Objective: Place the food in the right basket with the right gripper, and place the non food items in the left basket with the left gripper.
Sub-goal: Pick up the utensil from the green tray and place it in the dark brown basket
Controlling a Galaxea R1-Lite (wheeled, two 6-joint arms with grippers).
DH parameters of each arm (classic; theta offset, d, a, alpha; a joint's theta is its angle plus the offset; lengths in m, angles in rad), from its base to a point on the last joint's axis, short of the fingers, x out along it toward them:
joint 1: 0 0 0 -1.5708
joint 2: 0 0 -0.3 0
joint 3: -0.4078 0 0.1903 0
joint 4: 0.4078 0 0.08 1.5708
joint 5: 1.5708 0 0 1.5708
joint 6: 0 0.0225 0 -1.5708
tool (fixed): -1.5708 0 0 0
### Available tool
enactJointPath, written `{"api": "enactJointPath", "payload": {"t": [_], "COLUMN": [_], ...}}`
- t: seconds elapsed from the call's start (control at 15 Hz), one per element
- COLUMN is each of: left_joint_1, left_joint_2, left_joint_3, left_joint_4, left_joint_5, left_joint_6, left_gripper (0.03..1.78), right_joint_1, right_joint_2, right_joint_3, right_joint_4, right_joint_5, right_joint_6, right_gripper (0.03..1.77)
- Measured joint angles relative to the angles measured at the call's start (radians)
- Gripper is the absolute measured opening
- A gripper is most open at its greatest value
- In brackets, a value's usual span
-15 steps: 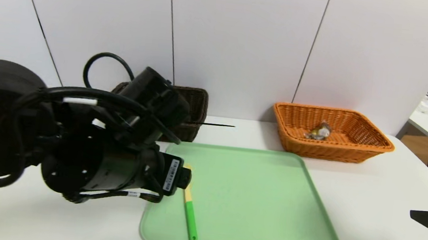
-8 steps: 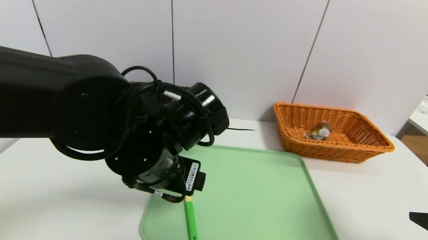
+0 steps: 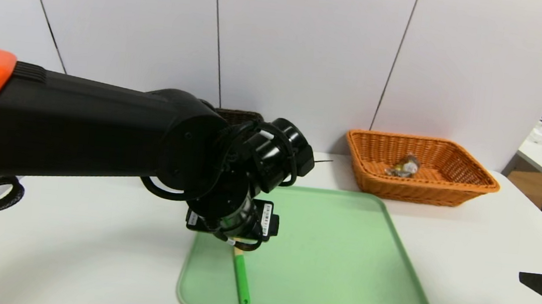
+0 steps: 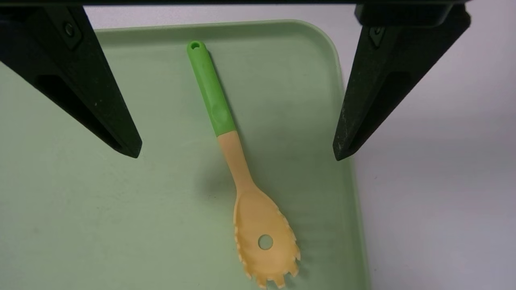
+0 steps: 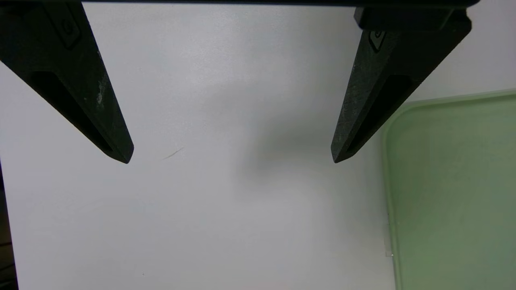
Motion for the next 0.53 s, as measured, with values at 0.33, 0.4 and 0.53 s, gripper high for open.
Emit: {"api": "enactJointPath", "payload": {"t": [0.33,0.4,0.53], "left_joint_1": [0.001,0.002,0.003], "left_joint_2": [0.049,0.057,0.077], "left_joint_3": [-0.016,-0.028,-0.064], "left_joint_4": [0.031,0.037,0.068], "left_joint_5": [-0.043,-0.045,-0.060], "left_joint_6": [-0.068,-0.075,-0.116], "left_gripper": [1.69,1.69,1.69], "right_joint_1": [0.011,0.013,0.013], "right_joint_2": [-0.001,-0.002,-0.003], "right_joint_3": [0.001,0.001,0.001], "right_joint_4": [0.000,0.000,0.000], "right_joint_5": [0.000,0.001,0.000], "right_joint_6": [0.000,0.000,0.000], "right_gripper": [1.69,1.69,1.69]}}
